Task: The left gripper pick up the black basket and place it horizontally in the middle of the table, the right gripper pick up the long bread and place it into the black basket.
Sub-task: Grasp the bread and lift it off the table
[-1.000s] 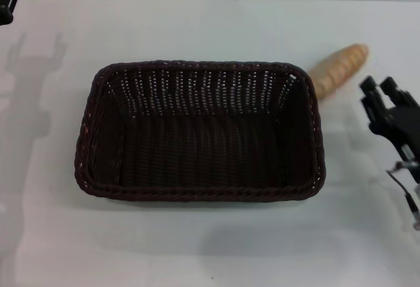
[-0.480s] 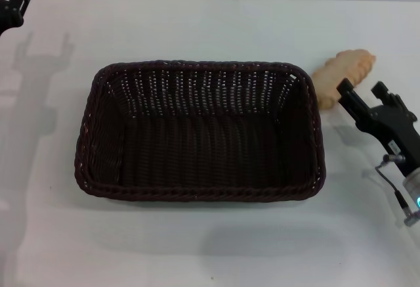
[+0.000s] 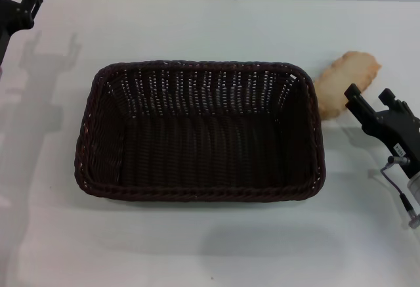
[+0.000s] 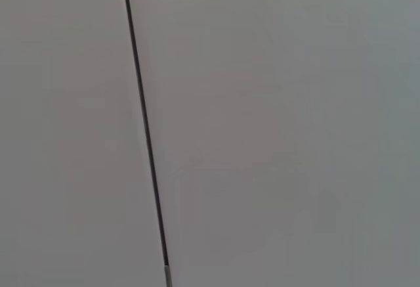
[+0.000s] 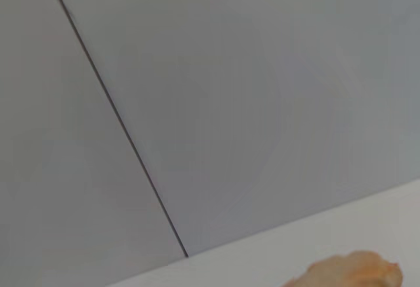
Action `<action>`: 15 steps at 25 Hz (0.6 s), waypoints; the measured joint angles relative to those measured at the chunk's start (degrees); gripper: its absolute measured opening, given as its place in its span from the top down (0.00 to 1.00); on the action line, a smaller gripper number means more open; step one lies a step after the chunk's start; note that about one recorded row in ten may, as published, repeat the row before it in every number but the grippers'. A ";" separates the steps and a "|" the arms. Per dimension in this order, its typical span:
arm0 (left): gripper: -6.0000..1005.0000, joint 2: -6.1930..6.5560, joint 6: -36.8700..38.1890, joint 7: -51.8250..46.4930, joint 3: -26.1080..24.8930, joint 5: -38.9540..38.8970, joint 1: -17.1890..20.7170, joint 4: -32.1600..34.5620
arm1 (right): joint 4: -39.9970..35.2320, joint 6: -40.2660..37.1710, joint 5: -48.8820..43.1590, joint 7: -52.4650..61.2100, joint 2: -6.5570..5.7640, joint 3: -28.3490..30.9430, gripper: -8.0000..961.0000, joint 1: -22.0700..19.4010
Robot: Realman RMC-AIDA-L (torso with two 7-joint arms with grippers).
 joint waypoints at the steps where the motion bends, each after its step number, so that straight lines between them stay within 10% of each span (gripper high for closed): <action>1: 0.23 -0.04 -0.05 0.00 0.00 0.07 0.00 0.00 | -0.05 0.37 0.00 0.00 0.00 0.00 0.13 0.12; 15: 0.23 -0.17 -0.35 0.00 0.51 0.13 0.03 0.00 | -0.46 4.70 -0.02 0.00 0.00 0.00 0.13 1.91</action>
